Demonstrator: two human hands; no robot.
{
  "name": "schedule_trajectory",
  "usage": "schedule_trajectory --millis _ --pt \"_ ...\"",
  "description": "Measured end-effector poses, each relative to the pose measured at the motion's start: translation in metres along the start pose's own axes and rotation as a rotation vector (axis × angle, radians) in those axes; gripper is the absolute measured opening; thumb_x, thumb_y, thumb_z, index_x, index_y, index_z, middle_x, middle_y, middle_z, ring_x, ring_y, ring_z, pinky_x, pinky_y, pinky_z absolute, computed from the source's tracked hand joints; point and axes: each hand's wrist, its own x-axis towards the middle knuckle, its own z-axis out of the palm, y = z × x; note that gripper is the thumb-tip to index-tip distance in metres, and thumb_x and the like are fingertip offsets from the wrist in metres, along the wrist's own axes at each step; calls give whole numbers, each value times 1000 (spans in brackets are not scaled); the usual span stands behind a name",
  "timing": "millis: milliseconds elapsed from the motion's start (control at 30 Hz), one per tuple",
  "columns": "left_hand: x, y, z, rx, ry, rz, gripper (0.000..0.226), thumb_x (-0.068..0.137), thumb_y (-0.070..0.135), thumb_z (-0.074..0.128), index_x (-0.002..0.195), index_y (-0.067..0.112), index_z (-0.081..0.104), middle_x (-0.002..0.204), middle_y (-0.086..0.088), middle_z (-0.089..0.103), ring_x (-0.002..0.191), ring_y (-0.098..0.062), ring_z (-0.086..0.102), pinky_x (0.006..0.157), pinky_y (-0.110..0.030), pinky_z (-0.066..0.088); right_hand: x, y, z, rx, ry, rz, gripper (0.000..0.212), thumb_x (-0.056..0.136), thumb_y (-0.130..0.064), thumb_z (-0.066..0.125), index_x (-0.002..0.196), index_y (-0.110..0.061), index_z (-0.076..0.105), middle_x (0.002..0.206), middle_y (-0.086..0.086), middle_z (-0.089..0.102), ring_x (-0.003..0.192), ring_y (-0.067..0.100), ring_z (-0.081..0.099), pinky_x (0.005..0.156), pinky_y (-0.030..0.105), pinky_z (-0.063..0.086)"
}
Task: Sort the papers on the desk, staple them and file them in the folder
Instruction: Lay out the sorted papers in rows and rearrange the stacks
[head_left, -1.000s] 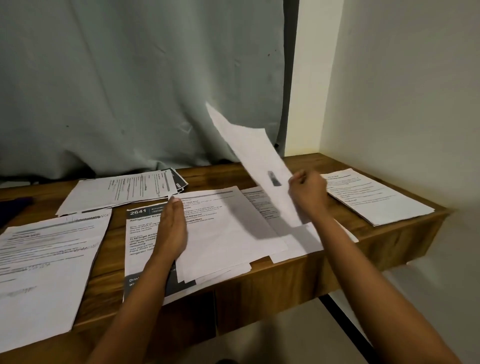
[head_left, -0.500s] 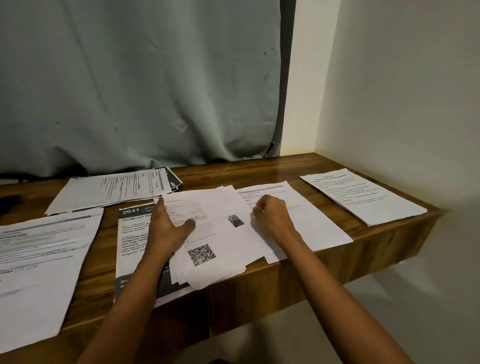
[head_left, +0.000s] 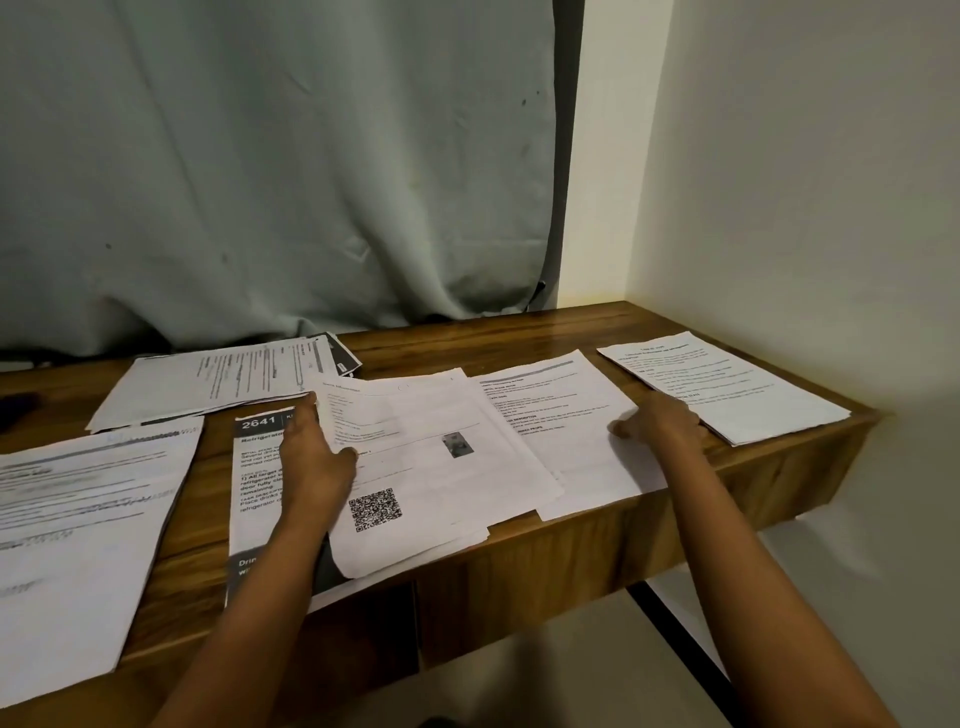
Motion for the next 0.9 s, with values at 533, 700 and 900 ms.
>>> schedule_trajectory --millis 533,700,900 --pt "20 -8 -13 -588 171 -317 27 83 0 64 106 14 64 107 -5 70 95 -23 67 86 -39 54 8 -8 -113 586 440 -291 28 86 -12 60 113 -8 66 115 19 63 103 35 58 82 33 44" --pt "26 -14 -15 -900 96 -453 31 84 -7 61 113 5 60 103 -10 70 84 -23 70 69 -35 57 12 -24 -106 609 314 -334 29 83 -14 66 112 -7 66 115 17 63 103 32 58 78 27 40" --pt "24 -11 -15 -944 74 -482 31 85 -7 60 113 4 61 102 -10 71 85 -25 70 75 -41 58 -11 -51 -61 571 69 -339 33 90 -19 63 118 -3 61 114 13 62 92 22 52 79 30 38"
